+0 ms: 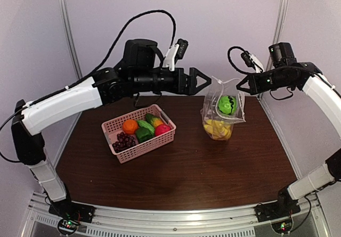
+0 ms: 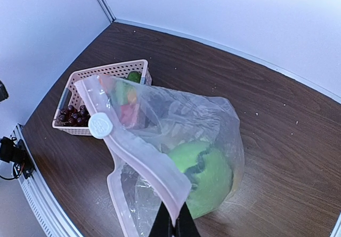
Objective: Place the food in the zip-top bag and seal the zipper
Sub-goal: Place the fake fruit in the zipper food storage bag, then pick up the fake fruit from the bin.
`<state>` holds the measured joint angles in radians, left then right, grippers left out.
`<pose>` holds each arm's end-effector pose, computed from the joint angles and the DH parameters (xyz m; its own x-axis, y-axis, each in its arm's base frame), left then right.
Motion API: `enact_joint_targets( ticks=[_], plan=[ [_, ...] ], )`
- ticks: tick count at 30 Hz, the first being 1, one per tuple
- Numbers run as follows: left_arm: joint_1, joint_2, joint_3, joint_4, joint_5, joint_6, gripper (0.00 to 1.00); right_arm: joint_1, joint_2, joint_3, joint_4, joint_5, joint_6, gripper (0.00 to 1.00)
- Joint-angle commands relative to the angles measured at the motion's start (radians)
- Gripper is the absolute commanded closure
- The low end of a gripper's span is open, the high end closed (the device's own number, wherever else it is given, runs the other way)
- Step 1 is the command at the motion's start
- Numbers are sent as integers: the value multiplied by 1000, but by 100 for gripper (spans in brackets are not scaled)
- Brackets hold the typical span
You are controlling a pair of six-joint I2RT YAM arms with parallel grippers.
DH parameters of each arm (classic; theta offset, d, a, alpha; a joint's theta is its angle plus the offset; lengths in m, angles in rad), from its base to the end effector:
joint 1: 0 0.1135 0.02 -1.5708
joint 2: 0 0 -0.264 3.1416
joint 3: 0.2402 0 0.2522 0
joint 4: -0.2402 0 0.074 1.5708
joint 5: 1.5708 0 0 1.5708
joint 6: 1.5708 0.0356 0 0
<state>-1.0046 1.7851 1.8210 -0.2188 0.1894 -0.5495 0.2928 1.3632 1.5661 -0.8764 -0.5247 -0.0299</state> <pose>0.2228 -0.3631 0.4204 -0.5679 -0.0626 -0.8207 0.7406 0.3962 -0.5428 0.2585 0.0966 0.4146 -0.5782 -0.2013 -0.7906 -0.6423 0.7099 0.2890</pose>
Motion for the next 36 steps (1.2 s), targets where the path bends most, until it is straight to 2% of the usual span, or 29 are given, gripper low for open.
enact_joint_targets(
  ticks=[1,4,6,9,12,16,20,30,36],
  plan=[
    [10,-137,-157,-193,-244,74,3,-26,-24,-23,77,-30,9,100],
    [45,-180,-258,-358,-447,50,5,-27,0,42,15,-20,-51,100],
    [67,-192,-324,-457,-552,17,6,-23,-21,-38,102,87,-49,100],
    [123,-198,-390,-560,-561,-24,7,1,35,28,-24,87,-130,100],
    [198,-187,-440,-617,-536,-57,10,0,-25,-23,47,97,-96,100],
    [267,-135,-458,-632,-541,-75,14,3,-61,-74,91,88,-65,100],
    [319,-49,-416,-623,-572,-67,10,3,-65,-88,88,79,-58,100],
    [432,138,-344,-436,-516,-44,7,4,-102,-141,102,65,-48,100],
    [454,256,-284,-391,-504,-23,12,3,-117,-171,114,63,-44,100]
  ],
)
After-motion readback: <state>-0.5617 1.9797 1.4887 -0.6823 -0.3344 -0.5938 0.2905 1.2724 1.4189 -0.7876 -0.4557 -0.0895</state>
